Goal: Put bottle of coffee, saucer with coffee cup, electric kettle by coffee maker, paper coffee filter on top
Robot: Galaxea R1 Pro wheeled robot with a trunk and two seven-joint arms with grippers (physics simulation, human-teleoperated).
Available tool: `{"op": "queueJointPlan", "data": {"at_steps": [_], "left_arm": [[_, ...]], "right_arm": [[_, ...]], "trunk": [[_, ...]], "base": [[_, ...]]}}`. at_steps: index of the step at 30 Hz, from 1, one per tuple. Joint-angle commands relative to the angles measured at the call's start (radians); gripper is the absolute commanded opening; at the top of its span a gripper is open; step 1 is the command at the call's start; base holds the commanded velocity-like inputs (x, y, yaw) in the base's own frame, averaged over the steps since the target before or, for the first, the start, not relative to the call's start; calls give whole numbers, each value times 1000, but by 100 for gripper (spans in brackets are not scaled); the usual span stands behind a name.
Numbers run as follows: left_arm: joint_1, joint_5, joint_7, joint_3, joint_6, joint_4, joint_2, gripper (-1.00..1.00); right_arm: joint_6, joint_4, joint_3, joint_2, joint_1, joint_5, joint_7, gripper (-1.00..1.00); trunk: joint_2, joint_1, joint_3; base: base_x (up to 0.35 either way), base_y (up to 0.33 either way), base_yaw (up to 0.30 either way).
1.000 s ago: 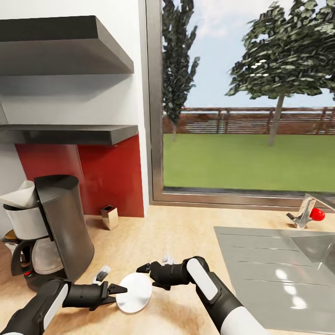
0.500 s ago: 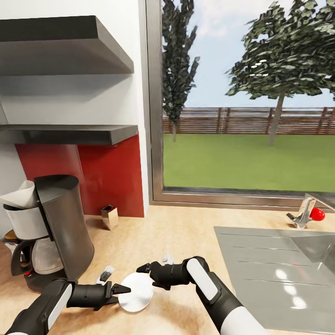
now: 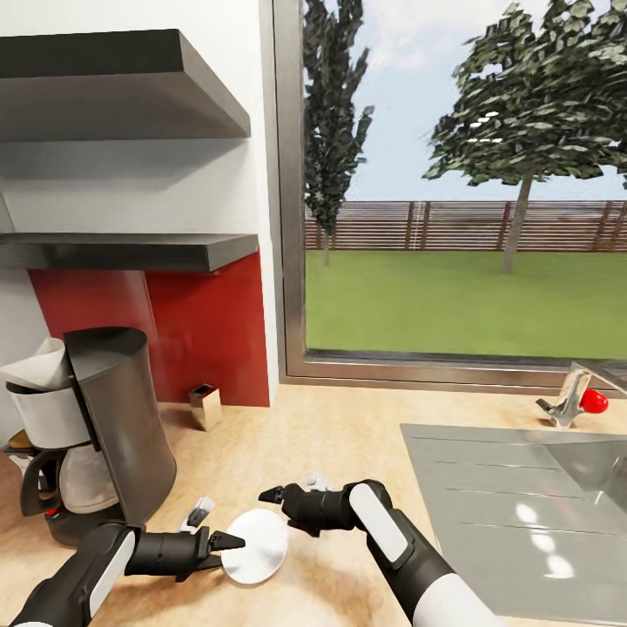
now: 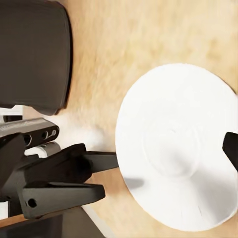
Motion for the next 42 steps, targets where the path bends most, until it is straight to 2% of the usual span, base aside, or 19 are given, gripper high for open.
{"op": "queueJointPlan", "data": {"at_steps": [1, 21, 27, 34, 42], "left_arm": [[0, -8, -4, 0, 0, 0, 0, 100], [0, -8, -3, 0, 0, 0, -13, 100], [0, -8, -3, 0, 0, 0, -15, 100], [0, -8, -3, 0, 0, 0, -17, 100], [0, -7, -3, 0, 0, 0, -17, 100]], "right_arm": [[1, 0, 0, 0, 0, -5, -5, 100], [-5, 15, 1, 0, 0, -3, -6, 100], [-59, 65, 2, 0, 0, -2, -5, 100], [-81, 75, 2, 0, 0, 40, -5, 100], [-83, 76, 2, 0, 0, 49, -5, 100]], "trunk": [[-1, 0, 0], [-1, 0, 0], [-1, 0, 0], [-1, 0, 0], [-1, 0, 0]], "base": [[0, 0, 0], [0, 0, 0], [0, 0, 0], [0, 0, 0], [0, 0, 0]]}}
